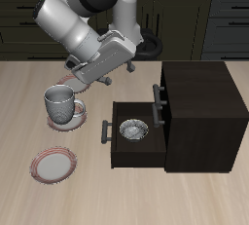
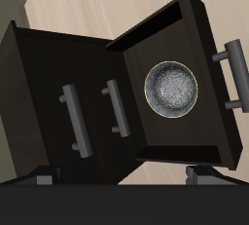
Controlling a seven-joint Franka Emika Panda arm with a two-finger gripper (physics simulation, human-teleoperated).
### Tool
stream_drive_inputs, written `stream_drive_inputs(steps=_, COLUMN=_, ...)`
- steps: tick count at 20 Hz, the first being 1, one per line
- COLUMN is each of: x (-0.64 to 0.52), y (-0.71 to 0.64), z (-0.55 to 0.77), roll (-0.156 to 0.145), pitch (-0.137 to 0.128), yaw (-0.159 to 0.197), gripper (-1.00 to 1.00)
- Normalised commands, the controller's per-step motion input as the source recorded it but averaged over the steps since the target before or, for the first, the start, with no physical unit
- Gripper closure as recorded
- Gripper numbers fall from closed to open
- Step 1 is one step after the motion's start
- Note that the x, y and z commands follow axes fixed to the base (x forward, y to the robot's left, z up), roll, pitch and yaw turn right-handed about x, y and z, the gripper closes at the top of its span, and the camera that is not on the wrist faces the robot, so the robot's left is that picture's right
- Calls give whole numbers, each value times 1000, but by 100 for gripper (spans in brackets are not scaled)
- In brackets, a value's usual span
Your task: Open the top drawer
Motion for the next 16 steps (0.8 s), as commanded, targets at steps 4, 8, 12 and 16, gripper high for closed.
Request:
stream_drive_inputs(steps=4, x=81, y=246, z=-53, roll=67, pitch=-30, yaw=-35, gripper=-100)
stream_drive_inputs(steps=8, x=5, y=172, z=-61, roll=52, pitch=-28, yaw=-7, gripper=-100)
stream_drive_inputs(steps=12, x=-35, y=195, z=-94, roll=58, pitch=-1, yaw=-8, gripper=-100)
stream_drive_inputs(steps=16, x=-20, y=58, z=-6, roll=30, pitch=-3, yaw=0, gripper=-100)
